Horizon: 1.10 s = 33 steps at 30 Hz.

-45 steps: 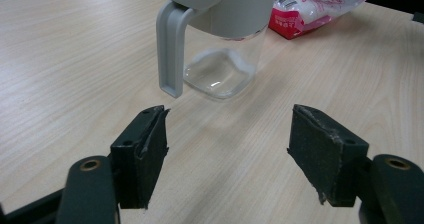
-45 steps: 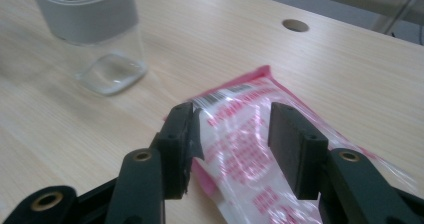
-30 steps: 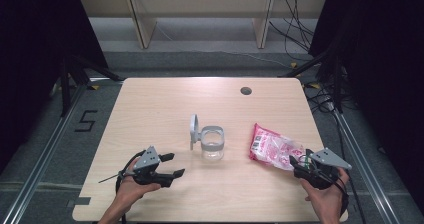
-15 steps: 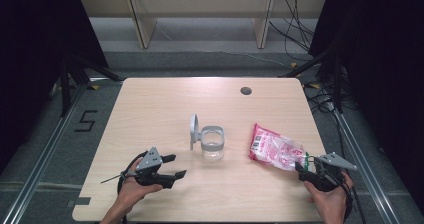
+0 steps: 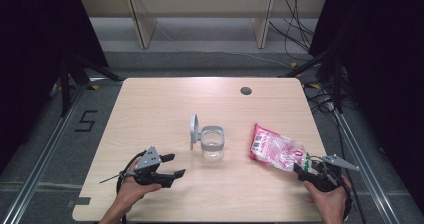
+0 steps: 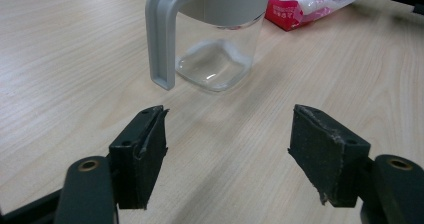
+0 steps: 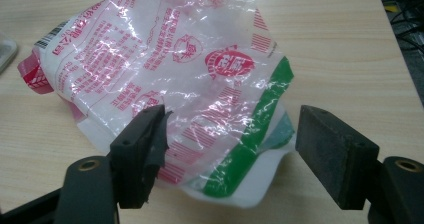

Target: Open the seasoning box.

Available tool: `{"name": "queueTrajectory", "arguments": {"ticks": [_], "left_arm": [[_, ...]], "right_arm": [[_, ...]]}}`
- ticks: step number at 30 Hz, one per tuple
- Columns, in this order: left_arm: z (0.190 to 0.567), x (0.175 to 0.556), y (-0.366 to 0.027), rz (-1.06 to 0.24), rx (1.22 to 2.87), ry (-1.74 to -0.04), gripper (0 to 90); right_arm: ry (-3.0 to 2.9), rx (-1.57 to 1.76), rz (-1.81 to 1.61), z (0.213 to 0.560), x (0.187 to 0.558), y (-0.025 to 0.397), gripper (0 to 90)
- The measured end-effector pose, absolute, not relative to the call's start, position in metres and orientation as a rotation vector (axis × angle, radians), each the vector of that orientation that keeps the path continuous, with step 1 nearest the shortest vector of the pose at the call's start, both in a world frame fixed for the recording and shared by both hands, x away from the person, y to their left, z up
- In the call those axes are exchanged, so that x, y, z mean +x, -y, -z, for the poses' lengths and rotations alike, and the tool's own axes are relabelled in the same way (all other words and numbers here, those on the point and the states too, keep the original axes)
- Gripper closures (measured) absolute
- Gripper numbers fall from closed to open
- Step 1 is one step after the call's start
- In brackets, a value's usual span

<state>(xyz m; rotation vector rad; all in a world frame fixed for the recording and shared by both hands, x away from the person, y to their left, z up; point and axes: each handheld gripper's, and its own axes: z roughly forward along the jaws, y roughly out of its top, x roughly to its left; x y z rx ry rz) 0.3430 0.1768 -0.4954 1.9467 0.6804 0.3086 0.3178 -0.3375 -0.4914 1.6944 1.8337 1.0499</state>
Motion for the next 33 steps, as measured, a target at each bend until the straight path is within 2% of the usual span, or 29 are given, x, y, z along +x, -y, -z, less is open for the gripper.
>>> {"name": "queueTrajectory", "arguments": {"ticks": [23, 33], "left_arm": [[0.494, 0.34, -0.178, -0.303, 1.922, -0.712, 30.1], [0.495, 0.341, -0.179, -0.306, 1.926, -0.702, 30.0]], "right_arm": [[-1.759, 1.815, -1.119, 0.491, 0.3, 0.331, 28.8], [-1.77, 1.808, -1.151, 0.491, 0.294, 0.336, 31.8]]}}
